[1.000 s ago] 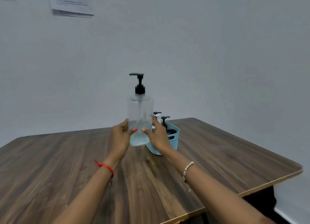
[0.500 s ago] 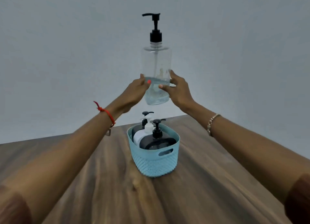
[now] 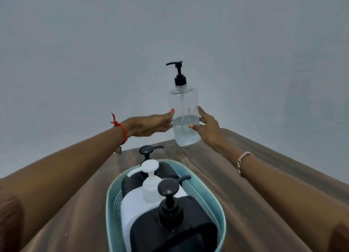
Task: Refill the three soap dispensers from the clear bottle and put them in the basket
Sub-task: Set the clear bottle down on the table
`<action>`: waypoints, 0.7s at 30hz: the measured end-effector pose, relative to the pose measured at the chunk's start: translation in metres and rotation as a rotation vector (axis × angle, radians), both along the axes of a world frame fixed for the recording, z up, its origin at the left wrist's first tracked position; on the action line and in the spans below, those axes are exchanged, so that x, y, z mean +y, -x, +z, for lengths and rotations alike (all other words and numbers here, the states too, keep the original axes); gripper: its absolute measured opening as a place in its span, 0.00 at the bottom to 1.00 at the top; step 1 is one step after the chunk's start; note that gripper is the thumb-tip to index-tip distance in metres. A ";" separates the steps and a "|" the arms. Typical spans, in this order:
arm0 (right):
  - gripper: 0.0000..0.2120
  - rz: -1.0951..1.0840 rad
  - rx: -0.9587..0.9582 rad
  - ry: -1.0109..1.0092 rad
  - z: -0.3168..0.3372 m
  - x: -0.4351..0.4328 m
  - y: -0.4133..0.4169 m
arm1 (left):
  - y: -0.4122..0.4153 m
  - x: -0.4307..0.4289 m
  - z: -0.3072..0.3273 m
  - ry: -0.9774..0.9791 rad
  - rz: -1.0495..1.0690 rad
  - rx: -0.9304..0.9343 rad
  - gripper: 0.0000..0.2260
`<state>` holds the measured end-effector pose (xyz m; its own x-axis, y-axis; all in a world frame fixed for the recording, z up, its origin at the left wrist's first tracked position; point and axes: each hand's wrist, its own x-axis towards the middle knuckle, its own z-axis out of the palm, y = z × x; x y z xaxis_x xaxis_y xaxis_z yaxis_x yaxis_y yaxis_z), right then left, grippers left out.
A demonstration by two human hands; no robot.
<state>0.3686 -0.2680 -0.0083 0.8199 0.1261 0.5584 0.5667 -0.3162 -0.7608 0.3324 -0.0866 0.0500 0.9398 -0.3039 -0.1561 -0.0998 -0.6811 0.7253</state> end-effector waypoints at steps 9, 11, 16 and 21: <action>0.35 0.037 0.190 0.001 -0.042 0.010 -0.047 | -0.050 0.017 -0.062 0.141 -0.036 0.114 0.39; 0.34 0.031 0.193 -0.014 -0.046 0.011 -0.047 | -0.051 0.019 -0.069 0.176 -0.031 0.114 0.41; 0.32 0.017 0.223 -0.021 -0.051 0.016 -0.044 | -0.045 0.010 -0.075 0.311 0.003 0.072 0.26; 0.41 -0.014 0.393 0.170 -0.044 0.022 -0.022 | -0.026 0.027 -0.068 0.394 0.086 0.044 0.29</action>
<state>0.3905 -0.2464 -0.0522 0.9685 0.1769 0.1754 0.2390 -0.4609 -0.8547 0.3579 -0.0595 -0.0179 0.9594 -0.2693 -0.0834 -0.0181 -0.3543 0.9349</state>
